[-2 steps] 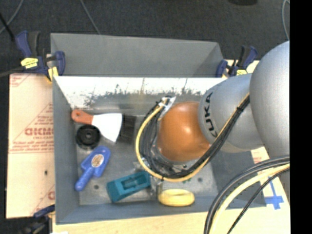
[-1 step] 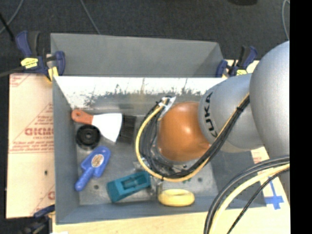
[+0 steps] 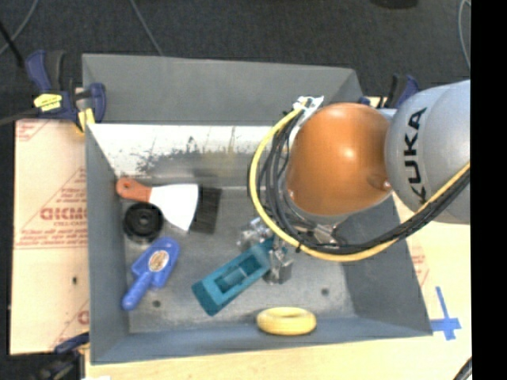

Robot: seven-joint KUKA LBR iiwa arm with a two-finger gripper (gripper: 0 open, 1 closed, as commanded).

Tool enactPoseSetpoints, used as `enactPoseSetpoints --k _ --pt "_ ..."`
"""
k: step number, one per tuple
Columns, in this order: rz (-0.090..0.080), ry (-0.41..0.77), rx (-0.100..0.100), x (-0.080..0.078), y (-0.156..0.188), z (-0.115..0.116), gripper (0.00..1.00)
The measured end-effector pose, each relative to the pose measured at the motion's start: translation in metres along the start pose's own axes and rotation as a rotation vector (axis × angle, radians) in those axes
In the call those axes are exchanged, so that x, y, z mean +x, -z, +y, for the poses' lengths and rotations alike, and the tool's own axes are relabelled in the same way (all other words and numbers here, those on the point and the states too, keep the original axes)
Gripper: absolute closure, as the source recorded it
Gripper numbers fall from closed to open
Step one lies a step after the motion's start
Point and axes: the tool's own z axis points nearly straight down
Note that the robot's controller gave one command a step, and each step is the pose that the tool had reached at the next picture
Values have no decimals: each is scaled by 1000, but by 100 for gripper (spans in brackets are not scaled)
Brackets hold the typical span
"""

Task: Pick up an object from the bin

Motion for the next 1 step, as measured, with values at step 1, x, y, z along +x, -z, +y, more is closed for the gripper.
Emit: enactPoseSetpoints --k 1 --pt "1 -1 -1 0 0 0 100"
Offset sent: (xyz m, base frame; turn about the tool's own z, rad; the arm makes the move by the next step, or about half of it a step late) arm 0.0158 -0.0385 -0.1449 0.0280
